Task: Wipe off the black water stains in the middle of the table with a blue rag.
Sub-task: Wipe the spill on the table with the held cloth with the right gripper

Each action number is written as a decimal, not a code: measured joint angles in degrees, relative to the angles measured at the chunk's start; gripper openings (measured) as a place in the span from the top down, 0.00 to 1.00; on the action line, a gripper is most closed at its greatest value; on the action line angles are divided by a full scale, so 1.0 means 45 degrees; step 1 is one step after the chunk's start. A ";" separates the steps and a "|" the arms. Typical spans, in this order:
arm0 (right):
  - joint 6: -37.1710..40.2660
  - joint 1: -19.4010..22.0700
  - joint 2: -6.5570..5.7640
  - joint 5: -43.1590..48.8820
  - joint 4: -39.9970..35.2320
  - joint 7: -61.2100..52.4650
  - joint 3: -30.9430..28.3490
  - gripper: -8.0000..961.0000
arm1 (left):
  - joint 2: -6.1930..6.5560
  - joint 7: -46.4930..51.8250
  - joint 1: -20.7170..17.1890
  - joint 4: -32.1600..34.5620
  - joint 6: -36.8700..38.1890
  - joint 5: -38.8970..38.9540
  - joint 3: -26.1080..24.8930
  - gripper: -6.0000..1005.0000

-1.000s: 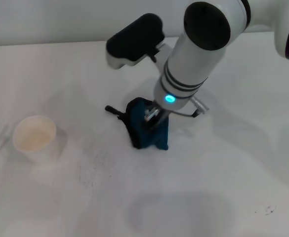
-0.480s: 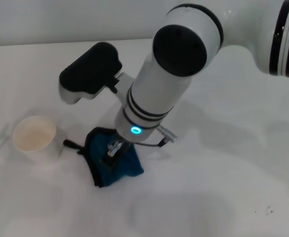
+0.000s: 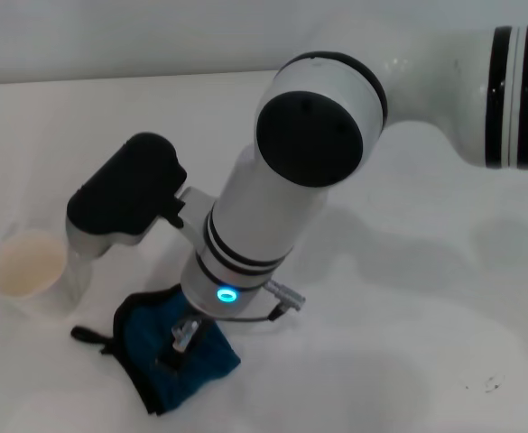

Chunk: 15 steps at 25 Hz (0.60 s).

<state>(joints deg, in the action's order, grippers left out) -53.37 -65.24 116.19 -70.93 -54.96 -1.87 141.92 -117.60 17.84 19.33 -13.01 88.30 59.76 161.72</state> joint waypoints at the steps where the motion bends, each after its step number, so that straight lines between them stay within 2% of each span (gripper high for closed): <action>1: -0.0017 0.0036 0.0000 -0.0115 -0.0038 0.0078 0.0065 0.95 | 0.0003 0.0000 0.0001 0.0000 -0.0002 0.0000 0.0000 0.12; 6: -0.0065 0.0085 0.0001 -0.0309 -0.0171 0.0336 0.0178 0.95 | 0.0020 0.0000 0.0026 -0.0016 -0.0010 0.0000 -0.0001 0.12; 15: 0.0629 -0.0045 -0.0001 0.0490 0.1162 0.0351 -0.0593 0.95 | -0.0002 0.0000 0.0037 -0.0142 -0.0041 0.0090 -0.0021 0.12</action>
<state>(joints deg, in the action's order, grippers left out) -50.54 -65.45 116.19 -68.73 -49.72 -0.29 139.25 -117.61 17.84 19.50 -13.65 88.12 60.17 161.63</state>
